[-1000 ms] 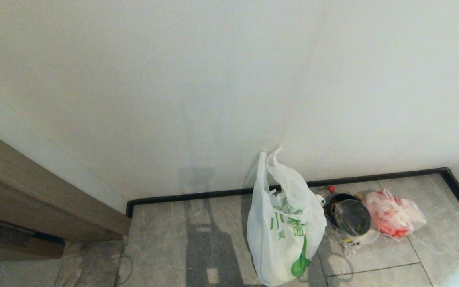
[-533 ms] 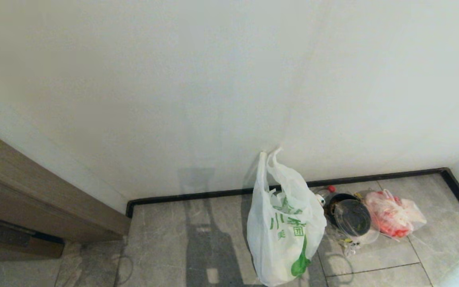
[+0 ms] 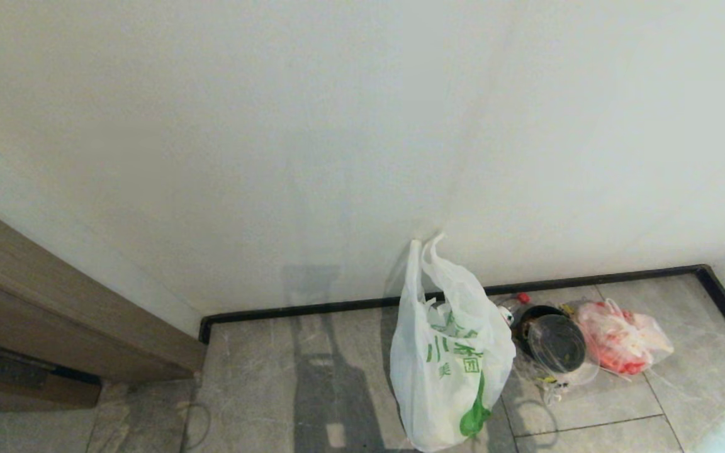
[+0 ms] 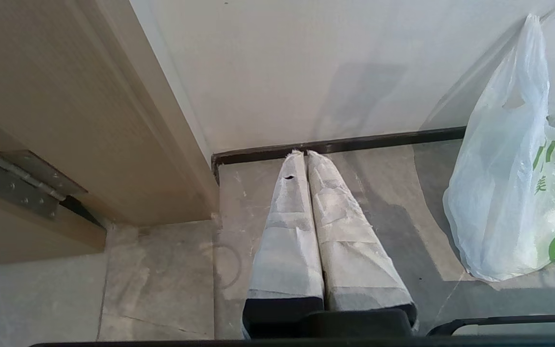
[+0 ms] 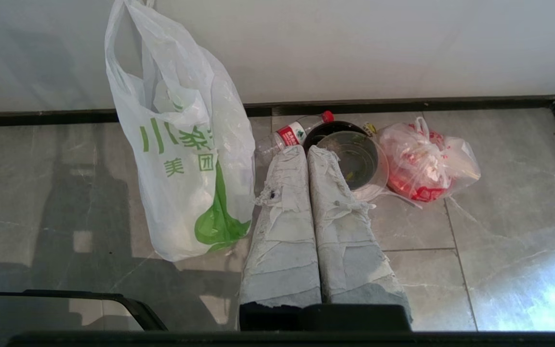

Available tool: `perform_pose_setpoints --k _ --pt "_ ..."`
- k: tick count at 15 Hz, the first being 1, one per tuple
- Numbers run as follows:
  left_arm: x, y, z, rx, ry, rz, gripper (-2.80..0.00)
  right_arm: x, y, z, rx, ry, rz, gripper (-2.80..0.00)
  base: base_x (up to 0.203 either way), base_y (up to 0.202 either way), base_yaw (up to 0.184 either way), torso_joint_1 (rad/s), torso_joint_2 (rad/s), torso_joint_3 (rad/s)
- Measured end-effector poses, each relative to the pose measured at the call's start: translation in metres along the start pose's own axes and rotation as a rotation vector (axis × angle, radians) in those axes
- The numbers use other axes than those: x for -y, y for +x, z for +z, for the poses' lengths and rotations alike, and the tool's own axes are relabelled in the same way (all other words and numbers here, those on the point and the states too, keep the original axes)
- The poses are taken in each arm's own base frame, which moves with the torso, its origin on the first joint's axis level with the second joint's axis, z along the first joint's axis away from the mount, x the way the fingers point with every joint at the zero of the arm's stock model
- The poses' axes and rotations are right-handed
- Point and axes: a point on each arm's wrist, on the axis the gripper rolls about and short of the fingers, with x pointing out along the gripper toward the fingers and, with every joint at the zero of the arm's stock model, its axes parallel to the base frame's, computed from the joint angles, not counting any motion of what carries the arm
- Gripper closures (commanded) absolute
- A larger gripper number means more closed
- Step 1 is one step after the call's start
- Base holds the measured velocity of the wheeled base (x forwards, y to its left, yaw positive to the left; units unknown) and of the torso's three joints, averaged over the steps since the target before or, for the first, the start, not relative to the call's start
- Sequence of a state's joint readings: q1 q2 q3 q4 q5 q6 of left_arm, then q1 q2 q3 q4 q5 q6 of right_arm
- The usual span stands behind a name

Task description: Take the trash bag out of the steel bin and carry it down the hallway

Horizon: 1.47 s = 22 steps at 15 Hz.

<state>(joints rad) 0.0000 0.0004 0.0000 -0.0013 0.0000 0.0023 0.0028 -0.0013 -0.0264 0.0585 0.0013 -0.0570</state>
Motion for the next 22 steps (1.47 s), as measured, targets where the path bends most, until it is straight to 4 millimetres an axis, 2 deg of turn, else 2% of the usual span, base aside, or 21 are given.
perform_pose_setpoints --k 6,22 --pt "0.0 0.0 -0.0001 -0.001 -0.009 0.0 0.0 0.0 0.0 -0.0002 -0.001 0.0 0.0 0.0 0.0 0.0 0.0 0.002 0.0 0.047" --pt "0.0 0.0 -0.0001 -0.001 -0.011 0.0 0.0 0.0 0.0 -0.0001 0.0 -0.002 0.001 0.0 0.0 0.0 0.0 0.002 0.0 0.198"
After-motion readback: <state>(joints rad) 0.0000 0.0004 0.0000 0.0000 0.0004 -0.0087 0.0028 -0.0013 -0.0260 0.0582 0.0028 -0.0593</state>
